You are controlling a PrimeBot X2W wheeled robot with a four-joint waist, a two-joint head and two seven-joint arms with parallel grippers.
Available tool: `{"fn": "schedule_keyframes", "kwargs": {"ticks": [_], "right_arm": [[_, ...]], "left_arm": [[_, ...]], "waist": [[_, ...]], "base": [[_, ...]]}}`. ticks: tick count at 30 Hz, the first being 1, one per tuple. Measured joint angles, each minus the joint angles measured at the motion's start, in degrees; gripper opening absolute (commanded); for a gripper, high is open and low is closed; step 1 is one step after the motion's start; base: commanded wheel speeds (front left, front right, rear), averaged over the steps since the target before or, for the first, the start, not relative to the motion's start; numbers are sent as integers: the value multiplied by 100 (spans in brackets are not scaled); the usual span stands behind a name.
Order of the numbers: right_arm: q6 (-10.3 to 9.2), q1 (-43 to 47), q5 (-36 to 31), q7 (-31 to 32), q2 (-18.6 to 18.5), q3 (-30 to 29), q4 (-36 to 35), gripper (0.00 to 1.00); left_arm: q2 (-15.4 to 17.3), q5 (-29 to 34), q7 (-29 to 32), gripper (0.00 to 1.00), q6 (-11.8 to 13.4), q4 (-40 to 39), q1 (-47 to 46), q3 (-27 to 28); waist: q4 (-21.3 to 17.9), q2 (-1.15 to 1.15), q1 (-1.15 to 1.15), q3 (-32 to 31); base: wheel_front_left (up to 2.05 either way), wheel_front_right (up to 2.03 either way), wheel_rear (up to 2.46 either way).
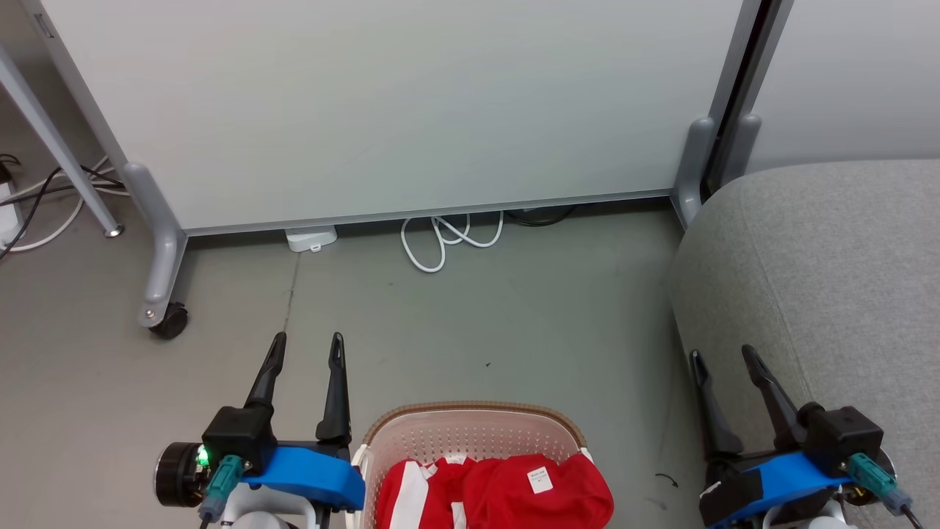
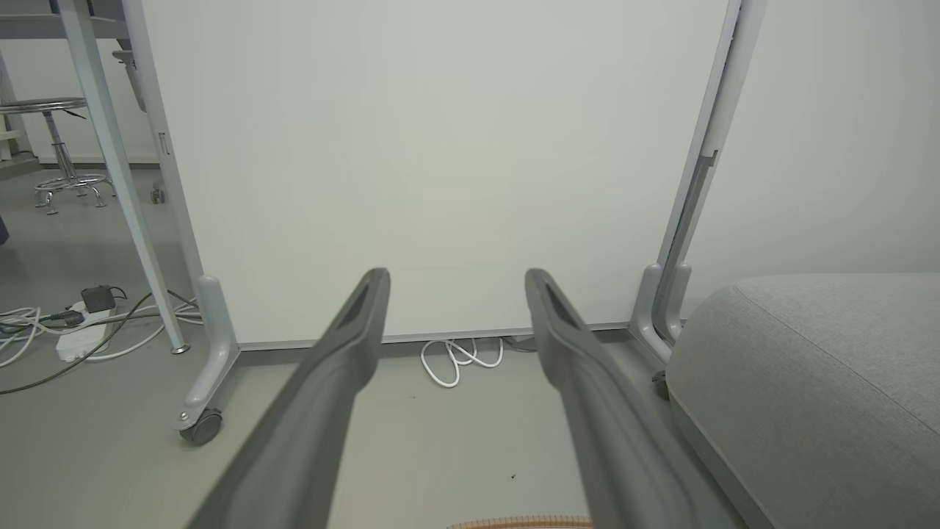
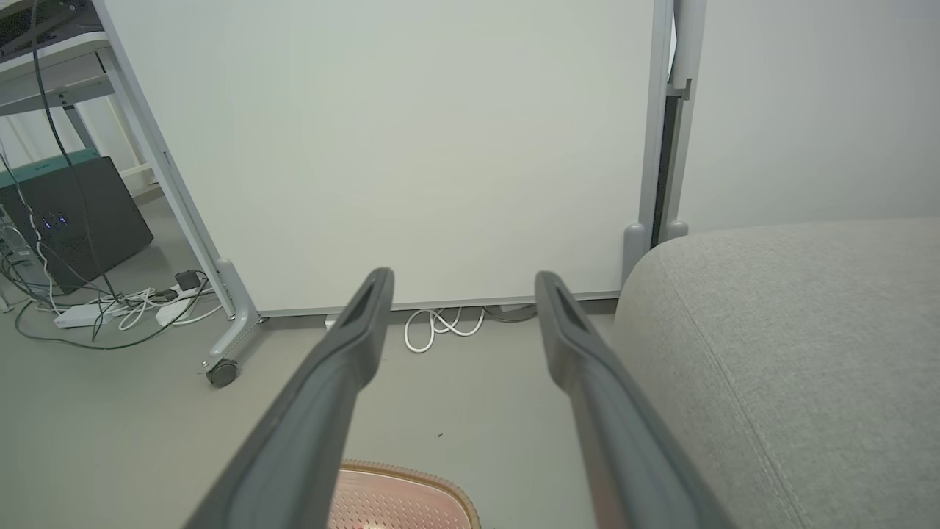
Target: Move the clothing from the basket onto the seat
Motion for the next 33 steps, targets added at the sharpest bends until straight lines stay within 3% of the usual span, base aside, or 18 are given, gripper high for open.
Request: {"fn": "schedule_keyframes", "kwargs": {"ticks": [11, 33], "right_arm": [[1, 9, -413, -116, -1, -9, 98, 100], [2, 5, -413, -120, -3, -100, 310, 100]], "left_arm": [[4, 165, -122, 100, -89, 168, -19, -75], [5, -183, -124, 100, -149, 402, -90, -132]], "waist": [[50, 0, 0, 0], [79, 0, 0, 25]], "base": [[0, 0, 0], [0, 0, 0]]}}
